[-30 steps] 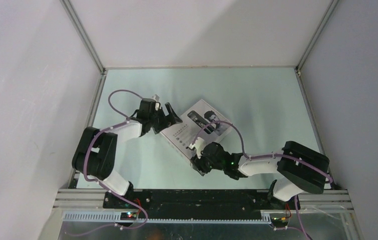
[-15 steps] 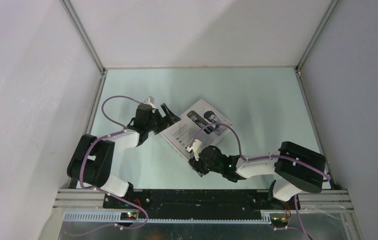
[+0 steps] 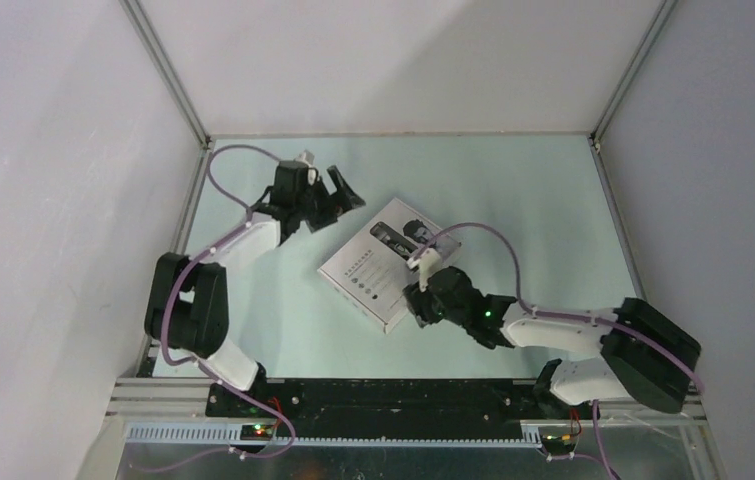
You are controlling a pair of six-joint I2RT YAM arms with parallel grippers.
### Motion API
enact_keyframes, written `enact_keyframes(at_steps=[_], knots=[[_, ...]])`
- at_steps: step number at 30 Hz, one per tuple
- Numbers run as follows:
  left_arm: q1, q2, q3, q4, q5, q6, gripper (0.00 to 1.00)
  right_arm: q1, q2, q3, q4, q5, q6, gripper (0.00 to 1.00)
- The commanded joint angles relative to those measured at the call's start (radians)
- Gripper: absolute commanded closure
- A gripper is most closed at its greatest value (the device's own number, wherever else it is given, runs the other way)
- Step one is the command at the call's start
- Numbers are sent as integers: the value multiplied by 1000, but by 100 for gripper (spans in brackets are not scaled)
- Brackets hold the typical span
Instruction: Sort the hair-cutting tools
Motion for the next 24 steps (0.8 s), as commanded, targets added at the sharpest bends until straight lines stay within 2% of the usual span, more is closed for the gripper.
enact_keyframes(at_steps=[1,5,11,16,24], knots=[[8,92,162,-24,0,65,0,-97,-119,-31,-93,42,65,41],[6,220,276,19,83,51,0,-255,-137,-36,-117,37,116,41],[-23,386,405,39,171,56,0,-441,-70,-26,-106,28,213,42],[-54,461,476,37,189,62,0,-527,46,-4,-65,27,260,42],[-97,499,456,67,212,48,0,-544,231,129,-63,-5,298,42]])
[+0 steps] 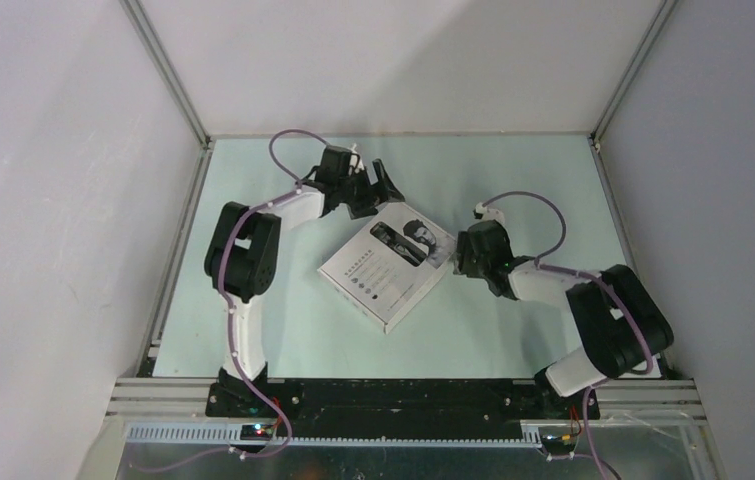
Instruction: Sort the hair-cutting tools
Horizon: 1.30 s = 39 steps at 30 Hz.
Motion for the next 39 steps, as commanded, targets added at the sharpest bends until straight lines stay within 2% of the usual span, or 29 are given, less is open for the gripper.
enact_keyframes(at_steps=[1,7,15,18,21,23,25,30,34,39], knots=[[-18,14,3,56,47,4,0,-5,110,70,2,-28,48,42],[-40,22,-9,68,90,-6,0,41,176,132,84,-107,17,43],[61,-158,-81,-49,-120,66,0,61,112,152,-53,-52,-22,41],[113,-297,-81,-219,-320,132,0,60,59,145,-110,-32,-59,40],[143,-425,-109,-340,-525,226,0,68,27,141,-171,-29,-97,39],[149,-534,-144,-379,-607,277,0,88,21,140,-181,-23,-115,39],[150,-681,-196,-397,-656,309,0,119,31,141,-168,-29,-125,39],[149,-936,-355,-409,-713,361,0,227,107,207,-115,-98,-125,39],[150,-1151,-492,-424,-757,411,0,330,214,344,-87,-95,-153,39],[149,-1456,-706,-398,-861,445,0,401,330,517,-22,-135,-190,38]])
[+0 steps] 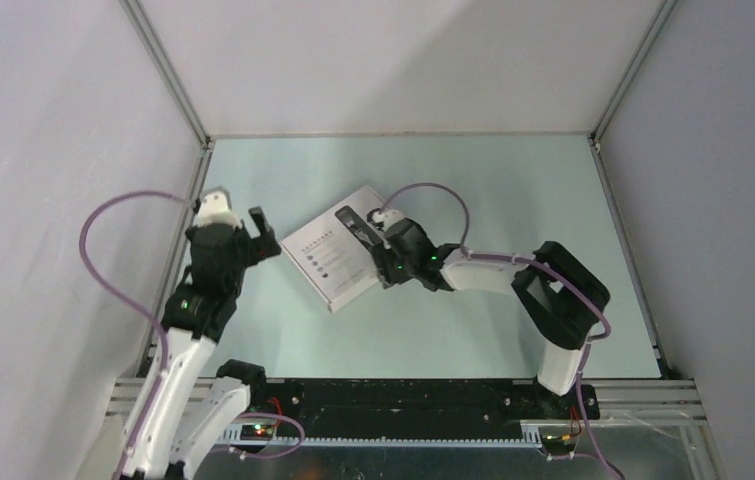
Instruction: Sort the hair-cutting tools
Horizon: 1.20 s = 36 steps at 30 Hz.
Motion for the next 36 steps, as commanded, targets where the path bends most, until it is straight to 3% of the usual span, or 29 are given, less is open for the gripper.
enact_keyframes(at_steps=[1,8,17,21,29,33,36], knots=[[-3,-210,-143,4,-147,61,0,59,72,170,135,-43,-47,37],[-4,-486,-268,-7,-217,58,0,16,-21,186,28,42,-5,34],[-2,-646,-318,124,-283,78,0,-232,-490,-75,-127,196,74,24],[-3,-683,-315,125,-329,60,0,-334,-729,-149,-255,437,93,17],[-2,-750,-309,182,-340,84,0,-368,-1140,-206,-477,768,122,12],[-3,-746,-327,183,-345,73,0,-374,-1267,-225,-454,903,27,1],[-4,-733,-326,176,-346,67,0,-379,-1335,-253,-377,922,-81,1]])
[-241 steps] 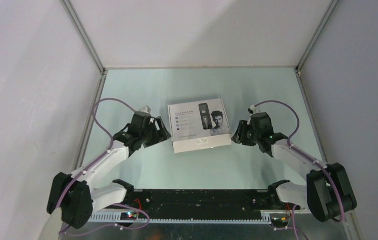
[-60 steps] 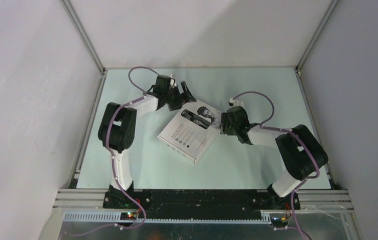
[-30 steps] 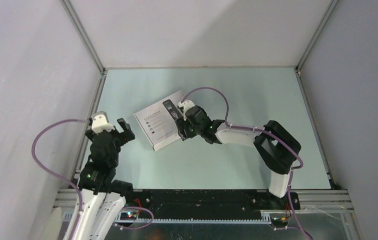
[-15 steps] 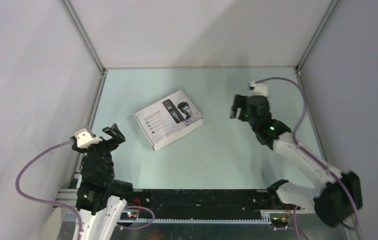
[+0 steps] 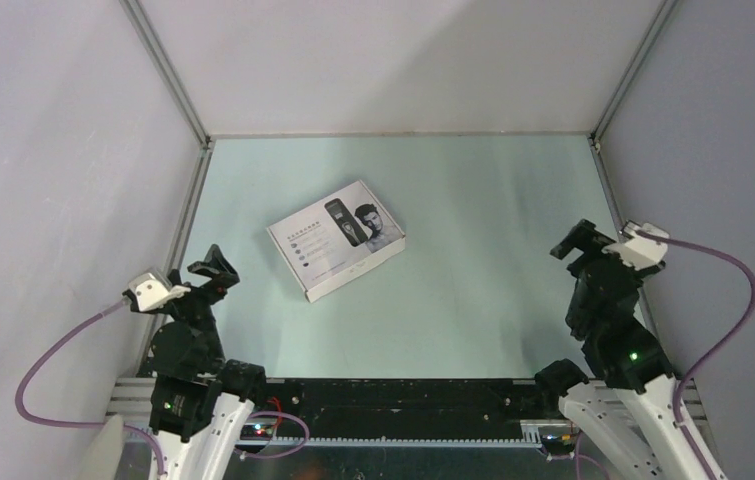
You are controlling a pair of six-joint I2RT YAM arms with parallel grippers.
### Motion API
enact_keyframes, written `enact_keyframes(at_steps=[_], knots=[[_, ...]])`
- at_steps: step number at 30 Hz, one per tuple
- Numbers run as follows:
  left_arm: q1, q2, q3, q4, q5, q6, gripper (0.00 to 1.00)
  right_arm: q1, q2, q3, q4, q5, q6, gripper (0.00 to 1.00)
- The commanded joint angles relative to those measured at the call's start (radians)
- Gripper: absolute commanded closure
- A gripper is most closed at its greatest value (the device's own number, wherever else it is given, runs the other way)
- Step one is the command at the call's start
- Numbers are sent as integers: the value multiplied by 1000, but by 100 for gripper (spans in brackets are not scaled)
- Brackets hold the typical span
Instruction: Sort the hair-cutting tools
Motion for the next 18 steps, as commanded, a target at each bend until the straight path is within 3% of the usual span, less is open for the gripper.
enact_keyframes(at_steps=[1,6,18], knots=[[-3,18,-12,32,-30,8,0,-8,-96,-61,71,143,-161,1],[-1,41,-18,29,-45,19,0,-20,-189,-154,181,90,-208,1],[1,77,-20,25,-49,49,0,-144,-259,-184,205,-50,-149,1]])
